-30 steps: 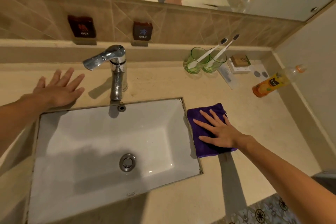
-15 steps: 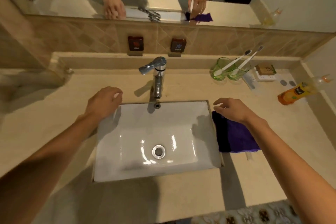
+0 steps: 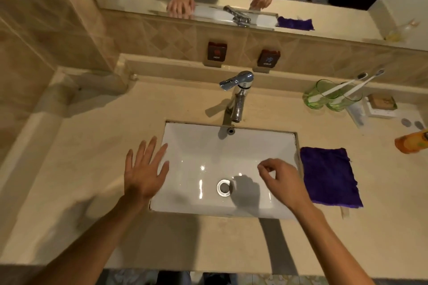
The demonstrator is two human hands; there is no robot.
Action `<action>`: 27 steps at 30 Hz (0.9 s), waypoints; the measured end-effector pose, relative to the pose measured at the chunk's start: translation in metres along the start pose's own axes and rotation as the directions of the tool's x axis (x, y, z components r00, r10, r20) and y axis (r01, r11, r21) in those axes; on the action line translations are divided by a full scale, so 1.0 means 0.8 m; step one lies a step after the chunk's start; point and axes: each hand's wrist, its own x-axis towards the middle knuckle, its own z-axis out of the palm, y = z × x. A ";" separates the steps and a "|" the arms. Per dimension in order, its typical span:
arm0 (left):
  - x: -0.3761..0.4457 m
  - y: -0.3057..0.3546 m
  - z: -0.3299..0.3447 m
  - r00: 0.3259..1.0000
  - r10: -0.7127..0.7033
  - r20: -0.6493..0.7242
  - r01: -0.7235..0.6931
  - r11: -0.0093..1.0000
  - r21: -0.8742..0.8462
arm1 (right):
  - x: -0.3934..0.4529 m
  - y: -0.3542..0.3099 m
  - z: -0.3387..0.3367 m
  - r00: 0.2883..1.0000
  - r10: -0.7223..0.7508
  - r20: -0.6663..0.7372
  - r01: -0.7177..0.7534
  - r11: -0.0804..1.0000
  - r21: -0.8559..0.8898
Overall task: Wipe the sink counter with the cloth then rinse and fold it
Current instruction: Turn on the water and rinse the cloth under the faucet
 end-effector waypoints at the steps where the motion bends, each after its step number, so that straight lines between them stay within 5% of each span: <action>1: -0.003 -0.009 0.015 1.000 0.001 0.026 -0.001 1.000 0.005 | -0.002 0.004 0.011 1.000 0.010 0.022 -0.010 1.000 0.009; 8: -0.005 -0.027 0.047 0.998 0.060 -0.036 -0.057 0.993 0.101 | -0.006 0.023 0.068 0.989 0.044 0.145 -0.047 0.999 0.020; 15: -0.003 -0.022 0.050 0.994 0.047 -0.096 -0.038 0.995 0.095 | 0.017 0.030 0.069 0.995 0.101 -0.026 -0.097 0.988 0.122; 23: -0.004 -0.020 0.053 0.992 0.017 -0.128 -0.004 0.994 0.105 | 0.123 -0.041 -0.005 0.908 -0.265 -0.323 0.276 0.961 -0.011; 27: -0.005 -0.021 0.053 0.988 0.018 -0.151 -0.002 0.994 0.107 | 0.166 -0.110 -0.019 0.829 -0.467 -0.307 0.426 0.884 -0.192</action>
